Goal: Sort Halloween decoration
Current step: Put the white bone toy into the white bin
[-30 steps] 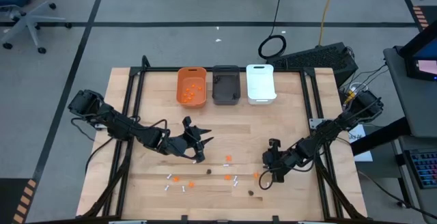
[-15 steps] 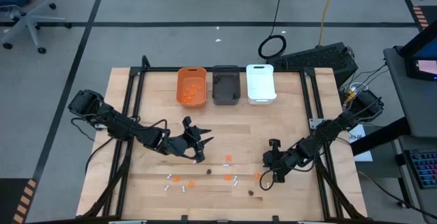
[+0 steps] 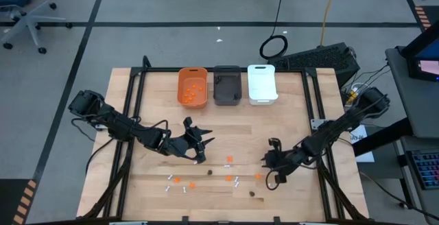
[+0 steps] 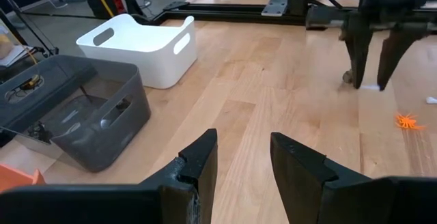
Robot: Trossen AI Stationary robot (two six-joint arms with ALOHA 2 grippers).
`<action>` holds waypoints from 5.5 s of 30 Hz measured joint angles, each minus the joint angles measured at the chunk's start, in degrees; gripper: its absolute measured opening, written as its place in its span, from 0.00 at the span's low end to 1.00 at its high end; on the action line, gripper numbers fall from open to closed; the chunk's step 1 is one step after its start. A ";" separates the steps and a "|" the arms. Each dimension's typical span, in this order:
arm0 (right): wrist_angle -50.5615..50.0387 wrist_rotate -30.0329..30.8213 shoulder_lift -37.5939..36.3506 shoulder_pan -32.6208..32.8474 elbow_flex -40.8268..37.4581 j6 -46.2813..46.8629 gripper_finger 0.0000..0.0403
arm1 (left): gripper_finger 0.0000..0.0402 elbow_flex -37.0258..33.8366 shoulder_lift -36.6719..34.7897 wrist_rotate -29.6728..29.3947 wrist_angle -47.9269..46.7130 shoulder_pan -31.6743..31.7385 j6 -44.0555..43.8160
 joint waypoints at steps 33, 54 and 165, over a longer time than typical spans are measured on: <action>10.22 23.66 -5.48 -0.13 0.20 -48.40 0.17 | 0.33 0.00 0.00 0.00 -0.02 0.00 0.17; 13.89 23.64 -5.50 -0.15 0.24 -54.56 0.17 | 0.33 0.00 0.00 0.01 -0.02 0.00 0.12; 31.96 -11.24 0.51 -12.62 0.20 -29.78 0.52 | 0.33 0.11 1.65 8.05 -22.77 -15.38 -19.31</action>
